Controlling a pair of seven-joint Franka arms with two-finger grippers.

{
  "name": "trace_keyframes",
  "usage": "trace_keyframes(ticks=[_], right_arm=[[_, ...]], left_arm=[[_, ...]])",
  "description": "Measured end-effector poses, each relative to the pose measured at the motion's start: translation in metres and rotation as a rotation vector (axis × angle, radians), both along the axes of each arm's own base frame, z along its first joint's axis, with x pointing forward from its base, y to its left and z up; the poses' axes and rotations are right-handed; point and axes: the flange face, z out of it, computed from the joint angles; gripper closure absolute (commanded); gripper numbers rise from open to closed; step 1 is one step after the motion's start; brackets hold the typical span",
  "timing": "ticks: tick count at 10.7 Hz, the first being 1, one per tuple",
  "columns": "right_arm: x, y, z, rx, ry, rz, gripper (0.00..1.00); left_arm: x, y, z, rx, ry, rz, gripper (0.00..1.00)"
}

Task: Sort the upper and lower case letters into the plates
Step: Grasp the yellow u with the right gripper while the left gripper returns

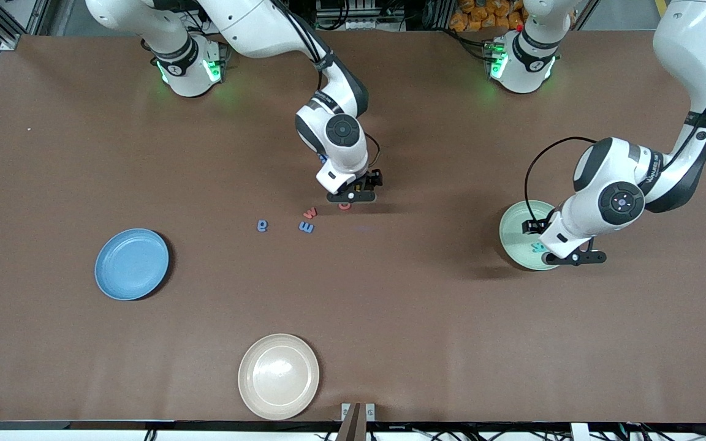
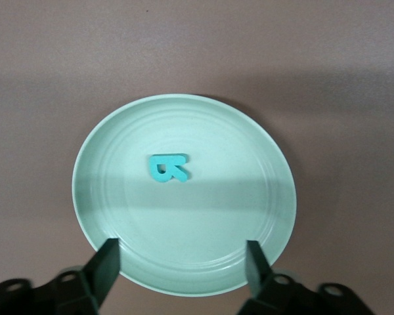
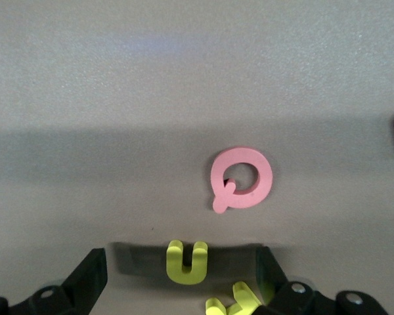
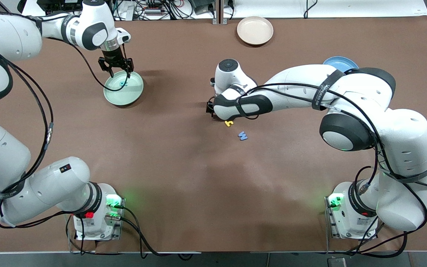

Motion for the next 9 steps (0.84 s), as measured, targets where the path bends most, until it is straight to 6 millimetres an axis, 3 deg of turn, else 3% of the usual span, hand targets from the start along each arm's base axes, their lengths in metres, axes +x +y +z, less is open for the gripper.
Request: trace_keyframes(ticks=[1, 2, 3, 8, 9], right_arm=[[0.0, 0.0, -0.001, -0.001, 0.001, -0.001, 0.17], [-0.001, -0.001, -0.001, -0.002, 0.002, -0.002, 0.86], [0.0, -0.001, -0.001, -0.002, 0.002, -0.002, 1.0], [-0.001, 0.005, 0.009, 0.015, -0.006, -0.002, 1.0], [0.0, 0.005, 0.008, 0.014, -0.007, -0.004, 1.0]], left_arm=[[0.001, -0.004, 0.003, -0.003, -0.005, -0.005, 0.0], [0.001, -0.01, 0.006, -0.007, -0.012, -0.014, 0.0], [0.002, -0.017, 0.01, -0.012, -0.019, -0.023, 0.0], [0.002, -0.051, 0.035, -0.068, -0.044, -0.04, 0.0], [0.002, -0.059, 0.041, -0.086, -0.049, -0.04, 0.05]])
